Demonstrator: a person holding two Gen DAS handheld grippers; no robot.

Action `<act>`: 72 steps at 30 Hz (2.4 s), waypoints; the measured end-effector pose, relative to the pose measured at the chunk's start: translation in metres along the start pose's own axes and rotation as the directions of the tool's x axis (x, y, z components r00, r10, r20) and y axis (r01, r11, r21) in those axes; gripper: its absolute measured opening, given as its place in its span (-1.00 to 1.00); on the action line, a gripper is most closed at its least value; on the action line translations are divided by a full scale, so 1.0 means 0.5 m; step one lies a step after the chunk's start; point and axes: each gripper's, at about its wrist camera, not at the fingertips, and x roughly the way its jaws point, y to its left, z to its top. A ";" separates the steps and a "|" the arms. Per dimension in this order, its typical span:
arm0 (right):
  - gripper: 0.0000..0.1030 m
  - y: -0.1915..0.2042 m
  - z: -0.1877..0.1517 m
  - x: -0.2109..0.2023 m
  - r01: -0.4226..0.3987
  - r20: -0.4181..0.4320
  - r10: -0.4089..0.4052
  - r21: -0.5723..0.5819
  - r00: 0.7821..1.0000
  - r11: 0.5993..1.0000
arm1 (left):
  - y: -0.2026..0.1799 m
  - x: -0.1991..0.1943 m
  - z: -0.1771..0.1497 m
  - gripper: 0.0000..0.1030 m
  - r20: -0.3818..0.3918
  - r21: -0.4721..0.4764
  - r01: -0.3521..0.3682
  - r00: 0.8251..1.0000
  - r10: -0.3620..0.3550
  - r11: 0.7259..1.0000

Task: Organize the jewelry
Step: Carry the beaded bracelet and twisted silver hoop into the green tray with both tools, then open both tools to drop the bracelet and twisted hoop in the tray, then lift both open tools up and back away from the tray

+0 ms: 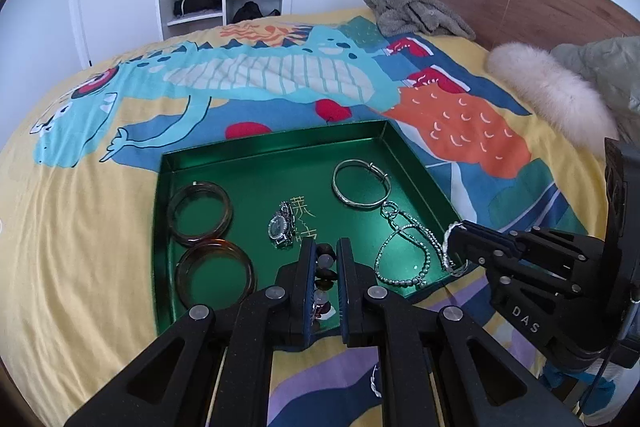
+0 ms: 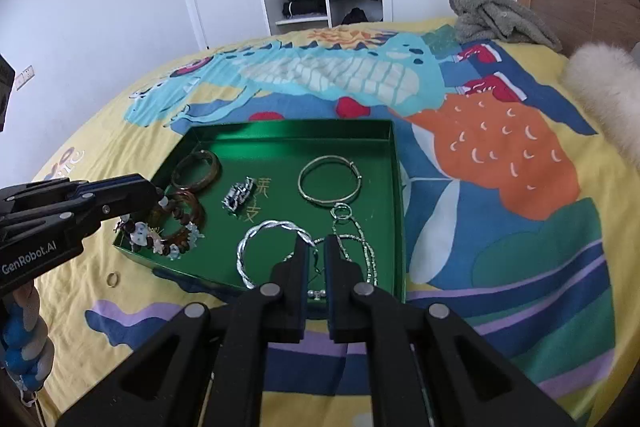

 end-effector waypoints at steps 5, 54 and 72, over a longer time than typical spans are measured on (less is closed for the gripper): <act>-0.87 -0.013 -0.005 0.091 0.005 -0.074 -0.006 -0.012 0.997 1.000 | 0.007 0.070 -0.012 -0.81 -0.047 -0.003 -0.004 0.999 0.004 1.000; -0.55 0.023 -0.028 -0.054 0.030 -0.020 -0.030 0.001 0.999 1.000 | 0.011 -0.101 -0.089 -0.23 0.061 -0.030 -0.212 0.975 0.214 0.977; -0.38 0.141 -0.147 -0.387 -0.003 0.141 0.008 -0.039 0.990 0.999 | -0.017 -0.441 -0.259 0.20 0.217 -0.100 -0.360 0.902 0.373 0.928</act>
